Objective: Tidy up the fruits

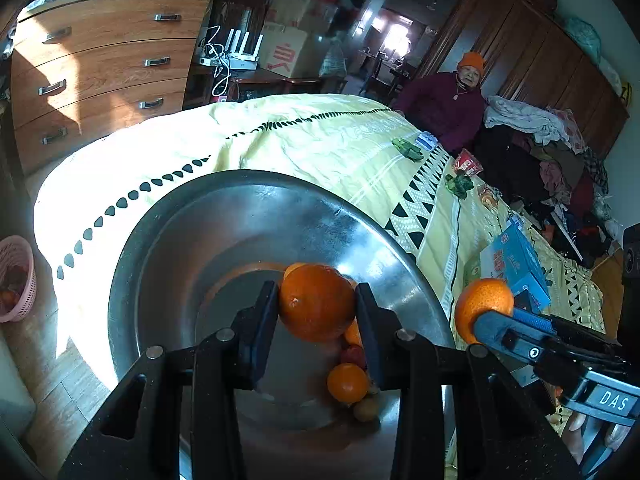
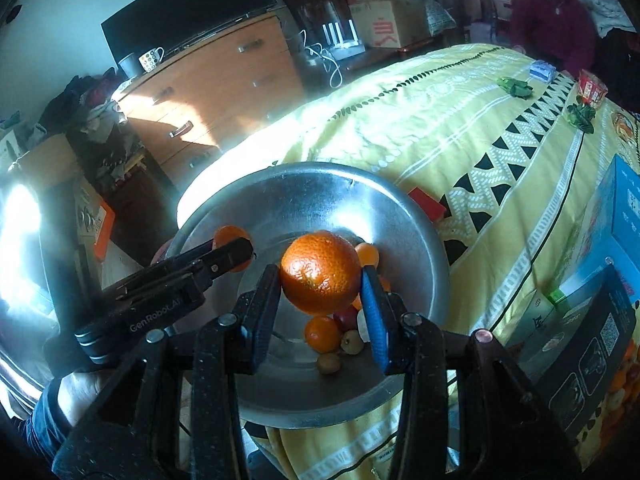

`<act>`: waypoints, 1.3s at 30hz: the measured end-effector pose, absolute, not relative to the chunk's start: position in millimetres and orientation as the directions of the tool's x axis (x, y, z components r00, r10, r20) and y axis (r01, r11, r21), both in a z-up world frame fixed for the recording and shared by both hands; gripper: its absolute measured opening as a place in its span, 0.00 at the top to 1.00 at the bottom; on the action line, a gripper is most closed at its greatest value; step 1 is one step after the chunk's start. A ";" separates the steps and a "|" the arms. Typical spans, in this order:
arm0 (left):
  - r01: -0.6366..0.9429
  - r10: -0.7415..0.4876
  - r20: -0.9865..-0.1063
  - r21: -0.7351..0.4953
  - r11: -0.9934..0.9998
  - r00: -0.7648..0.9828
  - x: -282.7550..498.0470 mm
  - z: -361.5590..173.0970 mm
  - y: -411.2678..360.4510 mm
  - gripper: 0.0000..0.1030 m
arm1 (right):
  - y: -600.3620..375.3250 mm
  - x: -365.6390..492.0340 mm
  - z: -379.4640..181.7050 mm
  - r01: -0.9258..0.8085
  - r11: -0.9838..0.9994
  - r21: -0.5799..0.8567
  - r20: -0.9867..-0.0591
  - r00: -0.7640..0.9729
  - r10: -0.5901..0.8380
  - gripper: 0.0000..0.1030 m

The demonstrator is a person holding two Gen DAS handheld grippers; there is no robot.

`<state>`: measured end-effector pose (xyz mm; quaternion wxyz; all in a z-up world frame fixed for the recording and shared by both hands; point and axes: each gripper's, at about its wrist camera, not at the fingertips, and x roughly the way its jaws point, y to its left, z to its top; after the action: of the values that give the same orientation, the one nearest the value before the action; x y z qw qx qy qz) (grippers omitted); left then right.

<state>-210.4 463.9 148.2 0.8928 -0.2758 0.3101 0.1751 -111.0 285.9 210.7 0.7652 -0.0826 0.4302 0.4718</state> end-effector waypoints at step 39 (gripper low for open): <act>-0.195 -0.020 -0.512 -0.364 0.911 0.859 -204.8 217.1 298.5 0.28 | 19.6 -211.9 146.1 -0.589 0.755 0.288 -0.788 0.303 0.537 0.28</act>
<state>-204.8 298.5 217.1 0.9418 -0.2060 0.2614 0.0465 -211.9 19.6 146.1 0.8067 -0.0276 0.4762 0.3490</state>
